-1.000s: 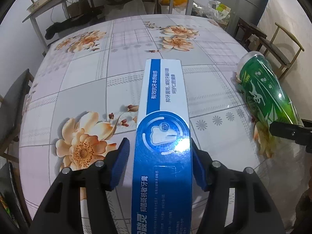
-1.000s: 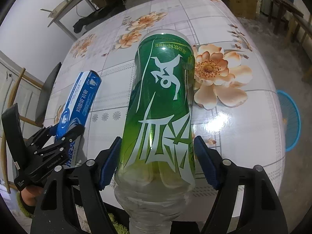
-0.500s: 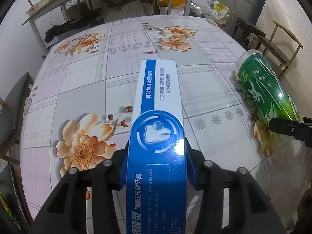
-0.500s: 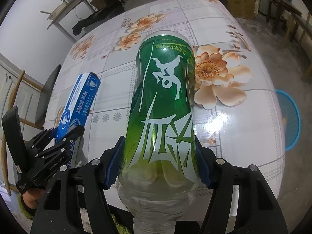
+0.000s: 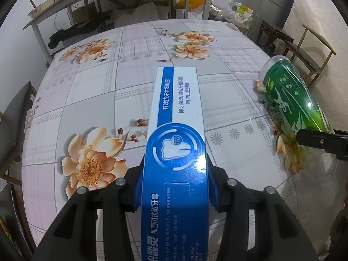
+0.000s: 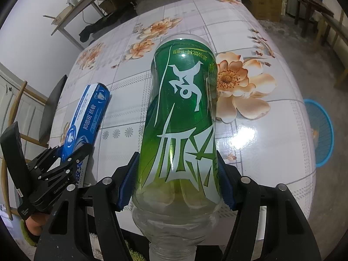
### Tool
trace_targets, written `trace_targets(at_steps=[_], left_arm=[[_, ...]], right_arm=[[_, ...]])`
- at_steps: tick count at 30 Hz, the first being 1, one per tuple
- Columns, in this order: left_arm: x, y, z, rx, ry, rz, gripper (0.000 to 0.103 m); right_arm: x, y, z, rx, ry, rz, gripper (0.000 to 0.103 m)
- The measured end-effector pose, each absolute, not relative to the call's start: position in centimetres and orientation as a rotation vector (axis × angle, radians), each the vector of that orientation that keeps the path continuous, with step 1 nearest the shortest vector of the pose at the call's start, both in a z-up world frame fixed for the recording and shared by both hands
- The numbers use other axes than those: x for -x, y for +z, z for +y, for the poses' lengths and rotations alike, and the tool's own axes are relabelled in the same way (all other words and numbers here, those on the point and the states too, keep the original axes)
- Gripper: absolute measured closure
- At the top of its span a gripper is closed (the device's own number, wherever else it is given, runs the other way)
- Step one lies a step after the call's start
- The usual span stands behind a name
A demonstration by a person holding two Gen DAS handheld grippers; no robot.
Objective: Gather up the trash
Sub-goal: 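Carry the bottle and toothpaste box in both grippers over the wastebasket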
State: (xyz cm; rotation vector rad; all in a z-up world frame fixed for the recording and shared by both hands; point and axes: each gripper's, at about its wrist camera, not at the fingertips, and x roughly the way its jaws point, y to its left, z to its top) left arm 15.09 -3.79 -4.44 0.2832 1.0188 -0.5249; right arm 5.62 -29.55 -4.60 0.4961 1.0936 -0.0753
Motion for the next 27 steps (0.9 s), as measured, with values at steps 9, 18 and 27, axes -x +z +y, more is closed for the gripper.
trace_targets(at_steps=[9,18,27], left_arm=[[-14.8,-3.9,-3.8,-0.282,-0.527,1.001,0.058],[-14.4,-3.3,-3.8,-0.278,-0.537,0.983,0.058],[-13.6,-1.2,-4.5,-0.28,-0.558,0.93,0.058]], right_arm=[[-5.6,-4.6,-29.5,-0.497,-0.075,1.09,0.041],[-5.5,-4.5,-29.4,-0.496,-0.075,1.08,0.042],[-4.9,-3.8,-29.7,-0.526,-0.063,1.043,0.042]])
